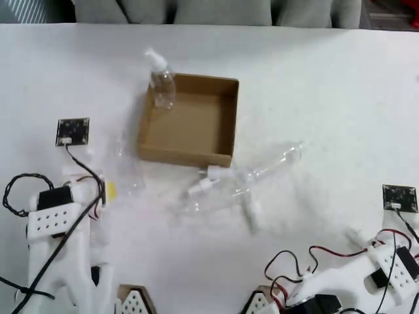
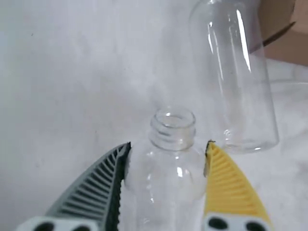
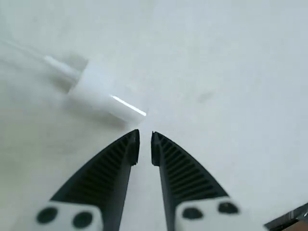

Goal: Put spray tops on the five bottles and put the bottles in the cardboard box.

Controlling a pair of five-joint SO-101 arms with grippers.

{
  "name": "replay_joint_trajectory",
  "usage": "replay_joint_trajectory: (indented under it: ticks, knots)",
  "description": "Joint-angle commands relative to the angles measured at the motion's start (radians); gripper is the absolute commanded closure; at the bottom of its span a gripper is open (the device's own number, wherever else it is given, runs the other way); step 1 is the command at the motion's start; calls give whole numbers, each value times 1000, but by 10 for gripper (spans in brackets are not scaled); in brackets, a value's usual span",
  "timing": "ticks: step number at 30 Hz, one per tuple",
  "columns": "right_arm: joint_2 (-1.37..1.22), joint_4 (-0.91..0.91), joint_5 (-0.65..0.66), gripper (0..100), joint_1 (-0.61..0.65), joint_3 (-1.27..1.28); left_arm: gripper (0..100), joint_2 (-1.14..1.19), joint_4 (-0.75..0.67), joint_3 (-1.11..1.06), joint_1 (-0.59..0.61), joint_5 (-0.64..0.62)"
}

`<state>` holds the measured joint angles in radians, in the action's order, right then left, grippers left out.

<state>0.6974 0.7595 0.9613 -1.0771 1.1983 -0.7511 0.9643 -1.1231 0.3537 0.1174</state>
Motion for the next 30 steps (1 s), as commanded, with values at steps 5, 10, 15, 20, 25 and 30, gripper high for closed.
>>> replay_joint_trajectory:
  ticks: [5,10,15,20,25,30]
  knots:
    - [5,38,-37,983,-30,-32,980,4,-25,8,-13,12]
    - [-4,4,-41,981,-1,8,980,4,-25,8,-13,12]
    - [-5,-157,-157,978,24,43,980,4,-54,-18,-22,15]
    - [-7,-177,-164,978,38,46,980,4,-71,-35,-39,18]
    - [-44,-173,-163,979,27,46,980,4,-72,-35,-39,18]
    - [-96,-113,-161,978,-7,38,980,4,-72,-35,-44,18]
